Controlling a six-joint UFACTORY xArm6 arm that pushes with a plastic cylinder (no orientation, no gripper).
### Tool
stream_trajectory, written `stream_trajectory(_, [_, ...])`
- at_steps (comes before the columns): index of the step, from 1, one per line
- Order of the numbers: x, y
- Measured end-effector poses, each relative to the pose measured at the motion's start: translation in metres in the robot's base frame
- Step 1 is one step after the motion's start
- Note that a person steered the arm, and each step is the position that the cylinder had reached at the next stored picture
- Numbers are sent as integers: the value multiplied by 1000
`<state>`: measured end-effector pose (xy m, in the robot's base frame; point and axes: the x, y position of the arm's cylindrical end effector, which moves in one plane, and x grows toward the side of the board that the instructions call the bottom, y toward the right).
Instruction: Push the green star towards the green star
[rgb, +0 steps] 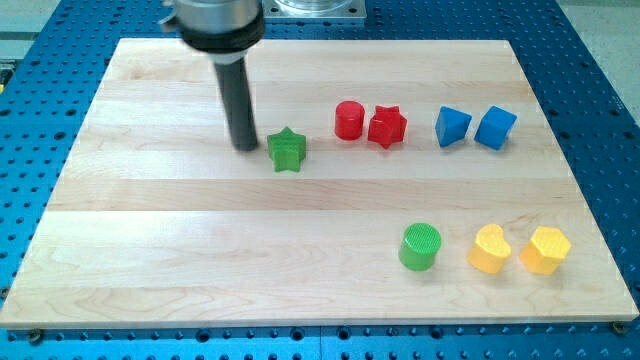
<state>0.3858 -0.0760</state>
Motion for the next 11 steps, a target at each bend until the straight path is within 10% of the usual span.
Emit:
stream_trajectory(2, [100,50])
stream_trajectory(4, [84,-17])
stream_trajectory(11, [193,40])
